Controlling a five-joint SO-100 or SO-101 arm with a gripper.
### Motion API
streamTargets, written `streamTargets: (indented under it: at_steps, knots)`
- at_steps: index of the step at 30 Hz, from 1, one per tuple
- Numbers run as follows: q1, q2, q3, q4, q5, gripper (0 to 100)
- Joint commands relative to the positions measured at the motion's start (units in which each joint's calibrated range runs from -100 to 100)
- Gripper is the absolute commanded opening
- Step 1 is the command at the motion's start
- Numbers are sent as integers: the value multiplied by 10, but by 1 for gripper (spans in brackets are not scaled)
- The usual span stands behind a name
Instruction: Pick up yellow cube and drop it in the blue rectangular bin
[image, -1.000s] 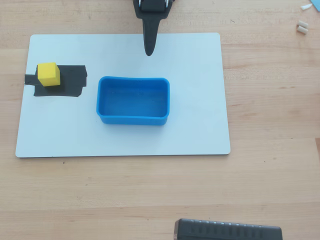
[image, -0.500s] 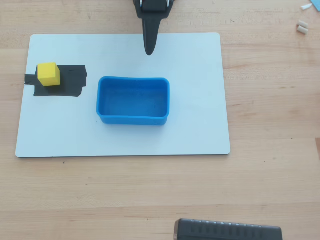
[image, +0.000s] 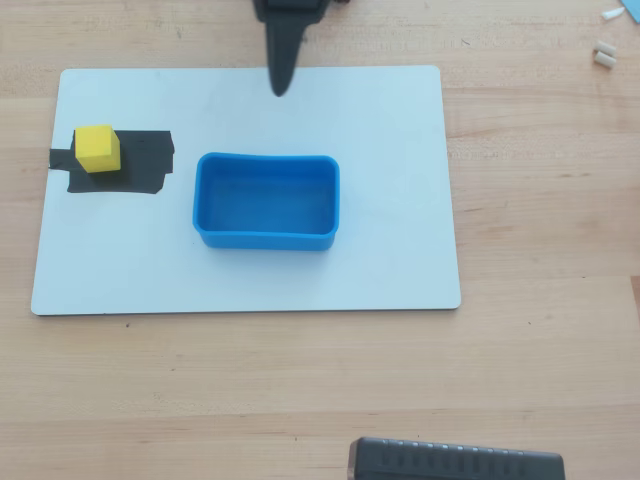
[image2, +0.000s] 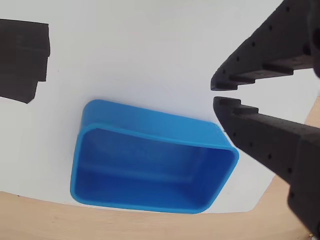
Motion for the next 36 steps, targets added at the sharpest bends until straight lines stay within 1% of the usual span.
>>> streamTargets:
  at_steps: [1, 3, 6, 13, 19, 23, 36]
  knots:
    - [33, 142, -182, 39, 25, 0]
    - [50, 202, -247, 65, 37, 0]
    - [73, 272, -320, 92, 69, 0]
    - [175, 443, -488, 105, 117, 1]
    - [233, 558, -600, 122, 152, 1]
    - [251, 603, -639, 131, 182, 1]
    - [296, 745, -739, 129, 199, 0]
